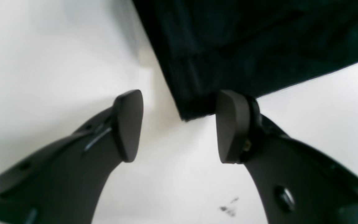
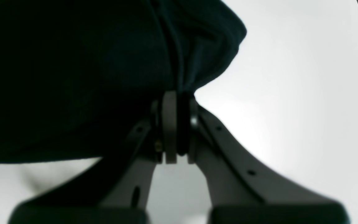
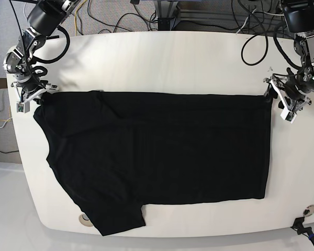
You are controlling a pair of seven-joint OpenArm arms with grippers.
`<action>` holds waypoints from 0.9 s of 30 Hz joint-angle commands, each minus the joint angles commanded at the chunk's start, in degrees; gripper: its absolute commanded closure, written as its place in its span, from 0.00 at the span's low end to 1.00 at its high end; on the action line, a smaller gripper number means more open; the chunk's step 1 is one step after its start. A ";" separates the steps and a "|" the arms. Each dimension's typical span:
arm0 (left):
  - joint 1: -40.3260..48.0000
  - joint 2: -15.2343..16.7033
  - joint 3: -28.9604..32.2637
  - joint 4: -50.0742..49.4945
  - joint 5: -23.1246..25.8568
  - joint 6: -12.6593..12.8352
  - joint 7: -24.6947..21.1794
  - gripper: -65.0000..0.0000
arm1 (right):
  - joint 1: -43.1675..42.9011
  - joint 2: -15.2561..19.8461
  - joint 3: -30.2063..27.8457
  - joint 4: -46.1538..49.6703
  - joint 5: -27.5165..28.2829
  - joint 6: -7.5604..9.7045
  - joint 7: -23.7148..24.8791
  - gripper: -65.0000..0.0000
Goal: Fold the T-shirt properly
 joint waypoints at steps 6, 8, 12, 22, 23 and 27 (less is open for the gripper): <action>-2.37 1.85 0.35 -4.57 0.26 0.00 0.00 0.46 | 0.00 -1.14 0.00 0.26 0.00 0.00 -0.09 1.00; -2.37 2.46 0.35 -4.48 0.35 0.00 0.00 0.47 | -0.09 -1.14 0.00 0.26 0.00 0.00 -0.09 1.00; -2.37 2.55 0.35 -4.48 0.35 0.00 0.00 0.80 | -1.23 -1.23 -0.09 0.44 0.00 0.00 -0.09 1.00; 2.73 2.20 -0.09 -1.14 0.35 0.00 0.44 1.00 | -6.07 -4.04 0.09 8.44 0.00 0.00 -3.16 1.00; 4.40 2.20 -0.09 0.18 0.35 0.00 0.44 1.00 | -7.03 -4.48 0.26 9.93 0.00 0.00 -4.04 1.00; 11.69 0.62 -2.46 6.15 0.18 0.00 1.23 1.00 | -12.40 -6.86 0.35 17.93 0.00 0.00 -6.33 1.00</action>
